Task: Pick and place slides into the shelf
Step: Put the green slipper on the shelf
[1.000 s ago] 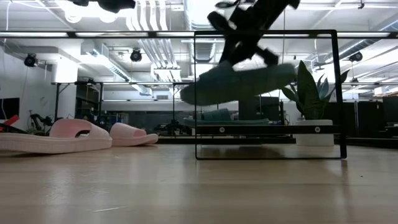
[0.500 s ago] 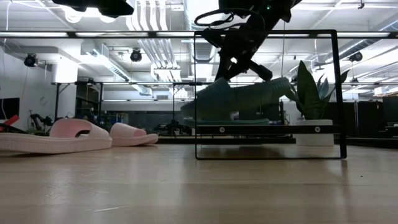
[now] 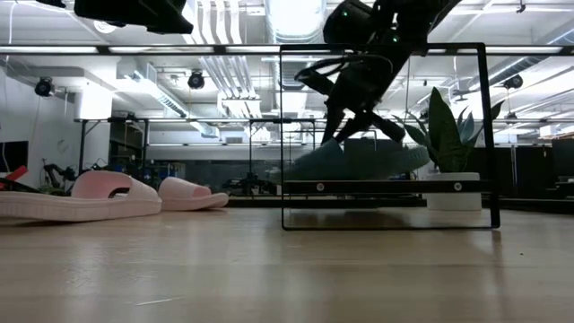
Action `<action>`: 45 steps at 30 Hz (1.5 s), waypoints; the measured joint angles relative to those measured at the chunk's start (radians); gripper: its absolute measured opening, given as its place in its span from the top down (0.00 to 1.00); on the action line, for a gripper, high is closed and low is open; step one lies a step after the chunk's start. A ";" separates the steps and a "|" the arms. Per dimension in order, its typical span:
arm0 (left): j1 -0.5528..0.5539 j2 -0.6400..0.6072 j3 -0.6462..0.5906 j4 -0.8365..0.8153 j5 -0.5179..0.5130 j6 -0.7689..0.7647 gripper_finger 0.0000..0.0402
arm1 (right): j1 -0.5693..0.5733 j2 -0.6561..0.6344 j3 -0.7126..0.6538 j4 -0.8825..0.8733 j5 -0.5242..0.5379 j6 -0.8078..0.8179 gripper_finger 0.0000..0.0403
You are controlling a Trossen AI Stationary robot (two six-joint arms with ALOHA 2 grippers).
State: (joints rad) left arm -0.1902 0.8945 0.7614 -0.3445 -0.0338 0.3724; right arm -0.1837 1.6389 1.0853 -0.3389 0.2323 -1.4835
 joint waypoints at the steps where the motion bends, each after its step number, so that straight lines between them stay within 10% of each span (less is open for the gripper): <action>1: 0.000 0.002 -0.002 0.000 0.000 0.000 0.41 | 0.000 -0.001 -0.005 0.000 0.001 0.016 0.90; 22: 0.000 0.016 -0.029 0.026 0.000 0.000 0.41 | 0.000 -0.002 0.130 -0.212 0.127 0.346 0.53; 28: 0.000 0.015 -0.029 0.030 0.000 0.000 0.41 | 0.000 -0.013 0.204 -0.296 0.110 0.516 0.56; 36: 0.000 0.015 -0.031 0.050 -0.006 0.000 0.41 | -0.015 -0.017 0.355 -0.487 -0.316 0.862 0.70; 45: 0.000 0.021 -0.031 0.054 -0.008 0.000 0.41 | -0.025 -0.016 0.390 -0.744 -0.343 1.118 0.86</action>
State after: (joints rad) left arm -0.1902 0.9157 0.7303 -0.2906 -0.0418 0.3725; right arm -0.2087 1.6234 1.4756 -1.0828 -0.1105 -0.3655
